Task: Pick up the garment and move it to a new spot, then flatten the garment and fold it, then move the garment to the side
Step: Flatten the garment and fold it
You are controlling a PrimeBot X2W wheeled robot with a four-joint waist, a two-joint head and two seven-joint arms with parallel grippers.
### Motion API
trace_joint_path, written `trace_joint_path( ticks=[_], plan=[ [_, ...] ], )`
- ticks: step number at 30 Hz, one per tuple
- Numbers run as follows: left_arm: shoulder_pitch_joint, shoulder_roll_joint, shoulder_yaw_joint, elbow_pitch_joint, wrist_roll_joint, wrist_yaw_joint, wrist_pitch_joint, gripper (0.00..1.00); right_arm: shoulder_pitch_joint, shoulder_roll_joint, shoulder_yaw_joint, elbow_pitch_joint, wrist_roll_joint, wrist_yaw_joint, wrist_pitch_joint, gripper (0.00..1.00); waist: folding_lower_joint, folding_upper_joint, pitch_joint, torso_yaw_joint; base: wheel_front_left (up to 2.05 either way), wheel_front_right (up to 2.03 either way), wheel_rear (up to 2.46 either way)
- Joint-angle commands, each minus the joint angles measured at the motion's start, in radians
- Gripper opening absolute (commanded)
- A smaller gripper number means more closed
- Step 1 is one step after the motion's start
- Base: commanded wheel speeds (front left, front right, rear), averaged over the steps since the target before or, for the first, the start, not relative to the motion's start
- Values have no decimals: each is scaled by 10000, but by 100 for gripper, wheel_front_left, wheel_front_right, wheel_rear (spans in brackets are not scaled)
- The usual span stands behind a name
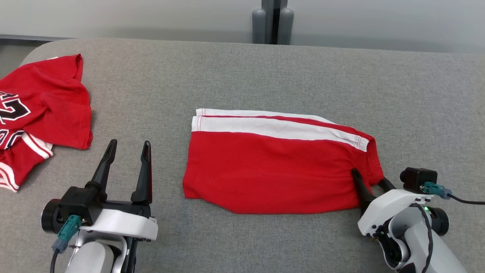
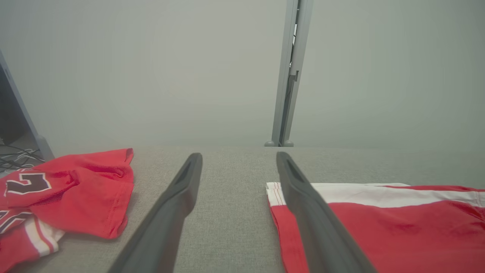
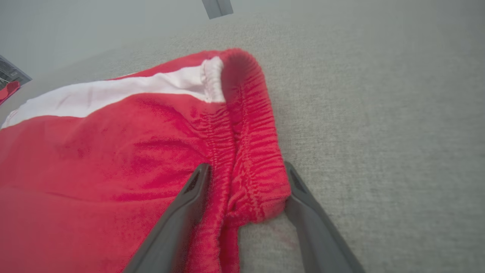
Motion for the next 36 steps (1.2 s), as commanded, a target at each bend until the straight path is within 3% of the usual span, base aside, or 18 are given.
trace_joint_path(
  ticks=[1,2,9,13,19,22,31,36],
  plan=[
    [-230,56,41,43,-27,-53,-51,100,102,84,205,109,278,6,115,57,0,0,17,-35,0,0,0],
    [-234,61,55,52,-26,-65,-52,100,73,84,320,22,578,8,22,1,0,0,25,-61,0,0,0],
    [-318,29,78,102,-16,-104,-69,100,226,-101,824,-412,2302,6,-459,0,0,0,57,-177,0,0,0],
    [-304,37,121,95,-17,-123,-67,100,456,-572,678,-591,3060,2,-735,0,0,0,56,-263,0,0,0],
    [-253,53,197,30,-30,-136,-73,100,861,-1363,60,-646,3535,3,-1055,0,0,0,73,-454,0,0,0],
    [-210,94,252,4,-23,-106,-73,100,779,-1421,-6,-942,3626,8,-1082,0,0,0,71,-626,0,0,0],
    [-284,131,133,63,-35,-169,3,100,385,-619,1379,-3819,3803,14,-397,0,0,0,-20,-893,0,0,0],
    [-438,68,-26,78,-42,-252,39,100,57,-240,2433,-4237,3396,14,94,0,0,0,-9,-679,0,0,0]
  ],
)
